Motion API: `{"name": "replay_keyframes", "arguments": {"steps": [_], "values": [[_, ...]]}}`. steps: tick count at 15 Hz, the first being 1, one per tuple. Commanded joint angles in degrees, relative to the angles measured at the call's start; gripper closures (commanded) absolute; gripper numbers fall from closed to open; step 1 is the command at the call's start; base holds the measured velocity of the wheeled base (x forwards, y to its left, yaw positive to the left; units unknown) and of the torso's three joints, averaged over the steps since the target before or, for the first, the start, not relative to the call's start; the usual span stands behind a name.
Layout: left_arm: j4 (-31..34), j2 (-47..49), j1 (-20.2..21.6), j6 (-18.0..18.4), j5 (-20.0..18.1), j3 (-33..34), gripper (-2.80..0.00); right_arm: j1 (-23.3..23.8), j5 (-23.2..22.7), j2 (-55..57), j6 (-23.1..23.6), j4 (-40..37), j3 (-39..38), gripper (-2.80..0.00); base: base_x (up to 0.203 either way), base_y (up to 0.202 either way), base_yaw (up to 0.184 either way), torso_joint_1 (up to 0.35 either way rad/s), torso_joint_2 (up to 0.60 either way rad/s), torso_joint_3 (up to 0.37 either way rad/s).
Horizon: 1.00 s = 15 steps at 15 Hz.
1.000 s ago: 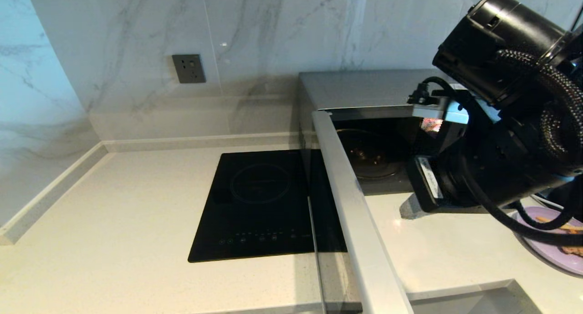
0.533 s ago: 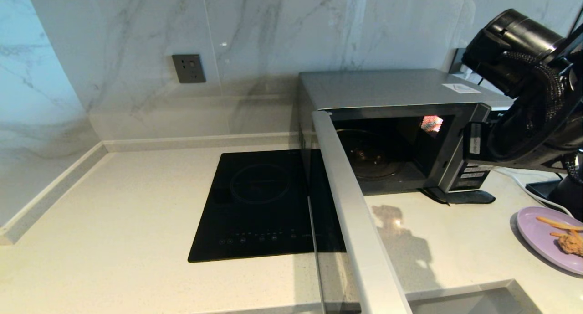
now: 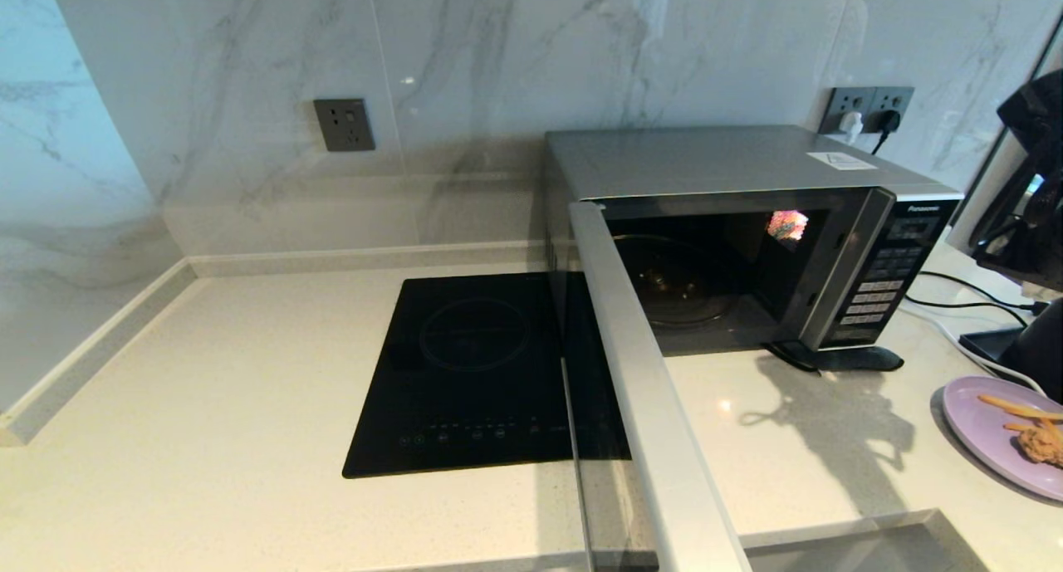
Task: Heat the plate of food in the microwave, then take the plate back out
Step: Put the plate in the microwave oven
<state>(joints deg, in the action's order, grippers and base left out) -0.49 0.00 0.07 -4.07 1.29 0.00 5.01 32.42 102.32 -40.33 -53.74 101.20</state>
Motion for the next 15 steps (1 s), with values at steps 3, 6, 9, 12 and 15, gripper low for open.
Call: {"name": "replay_keyframes", "arguments": {"steps": [3,6,9,12,15], "values": [[-0.04,0.09,0.01,-0.06,0.03,0.0,0.0,17.7,-14.63,-2.81,4.7,12.99,-13.55,0.0,0.0,0.0,0.0,0.0,0.0,0.0],[-0.04,0.09,0.01,-0.06,0.03,0.0,0.0,25.98,-24.83,-3.65,6.2,16.56,-17.87,0.0,0.0,0.0,0.0,0.0,0.0,0.0],[-0.04,0.09,0.01,-0.06,0.03,0.0,0.0,29.6,-28.05,-3.44,6.56,16.92,-18.36,-2.8,0.0,0.0,0.0,0.0,0.0,0.0],[-0.04,0.09,0.01,-0.06,0.03,0.0,0.0,32.02,-28.72,-1.38,6.67,16.95,-19.42,-2.8,0.0,0.0,0.0,0.0,0.0,0.0],[-0.04,0.09,0.01,-0.06,0.03,0.0,0.0,33.94,-28.28,2.94,6.42,16.95,-19.44,-2.8,0.0,0.0,0.0,0.0,0.0,0.0]]}}
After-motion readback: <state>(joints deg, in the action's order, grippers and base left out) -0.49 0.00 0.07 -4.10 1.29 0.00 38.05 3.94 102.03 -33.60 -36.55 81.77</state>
